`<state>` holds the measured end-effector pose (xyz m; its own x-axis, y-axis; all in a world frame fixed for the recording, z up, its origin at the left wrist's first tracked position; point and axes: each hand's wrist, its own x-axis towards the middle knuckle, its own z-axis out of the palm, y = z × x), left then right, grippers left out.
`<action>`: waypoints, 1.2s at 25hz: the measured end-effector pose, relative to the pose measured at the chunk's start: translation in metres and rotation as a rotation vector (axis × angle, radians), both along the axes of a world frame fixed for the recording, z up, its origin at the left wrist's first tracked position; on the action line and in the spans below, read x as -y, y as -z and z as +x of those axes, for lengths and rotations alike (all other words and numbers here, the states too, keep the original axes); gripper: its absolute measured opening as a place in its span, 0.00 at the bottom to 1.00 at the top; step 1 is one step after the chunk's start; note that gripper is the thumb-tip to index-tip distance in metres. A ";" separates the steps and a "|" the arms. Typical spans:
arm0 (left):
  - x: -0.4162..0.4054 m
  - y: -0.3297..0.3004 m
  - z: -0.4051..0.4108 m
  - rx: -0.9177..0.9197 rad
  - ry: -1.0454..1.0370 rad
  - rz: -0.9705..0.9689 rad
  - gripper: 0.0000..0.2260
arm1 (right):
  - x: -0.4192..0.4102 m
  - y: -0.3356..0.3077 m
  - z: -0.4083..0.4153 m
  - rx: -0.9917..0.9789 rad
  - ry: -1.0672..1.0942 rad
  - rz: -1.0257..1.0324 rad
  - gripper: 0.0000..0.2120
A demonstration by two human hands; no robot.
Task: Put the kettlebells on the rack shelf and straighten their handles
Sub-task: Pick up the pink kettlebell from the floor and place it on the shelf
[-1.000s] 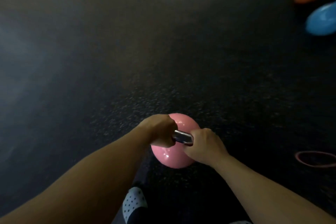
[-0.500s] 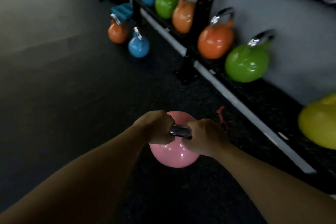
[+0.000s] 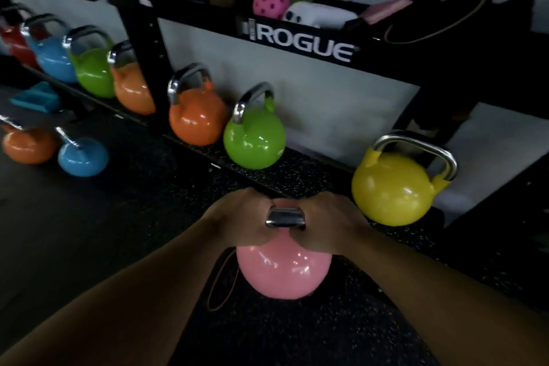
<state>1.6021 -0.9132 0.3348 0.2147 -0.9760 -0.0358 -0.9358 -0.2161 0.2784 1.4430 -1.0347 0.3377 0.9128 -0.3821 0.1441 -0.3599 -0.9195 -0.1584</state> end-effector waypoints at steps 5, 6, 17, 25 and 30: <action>0.089 -0.006 0.028 0.033 0.083 0.014 0.14 | 0.076 0.004 0.019 -0.075 0.189 0.046 0.17; 0.107 -0.009 0.035 0.057 0.101 0.009 0.14 | 0.089 0.002 0.025 -0.057 0.223 0.048 0.17; 0.246 0.006 0.090 0.131 0.231 -0.031 0.09 | 0.181 0.015 0.076 -0.025 0.466 0.174 0.16; 0.289 0.007 0.110 -0.101 0.095 -0.011 0.07 | 0.223 0.020 0.103 0.080 0.541 0.228 0.17; 0.315 0.014 0.112 -0.173 0.022 -0.018 0.17 | 0.246 0.026 0.110 0.132 0.637 0.250 0.17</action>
<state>1.7141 -1.2280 0.3212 0.1856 -0.9812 -0.0527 -0.8782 -0.1897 0.4390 1.5526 -1.2812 0.3120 0.4807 -0.8735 0.0764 -0.7804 -0.4660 -0.4169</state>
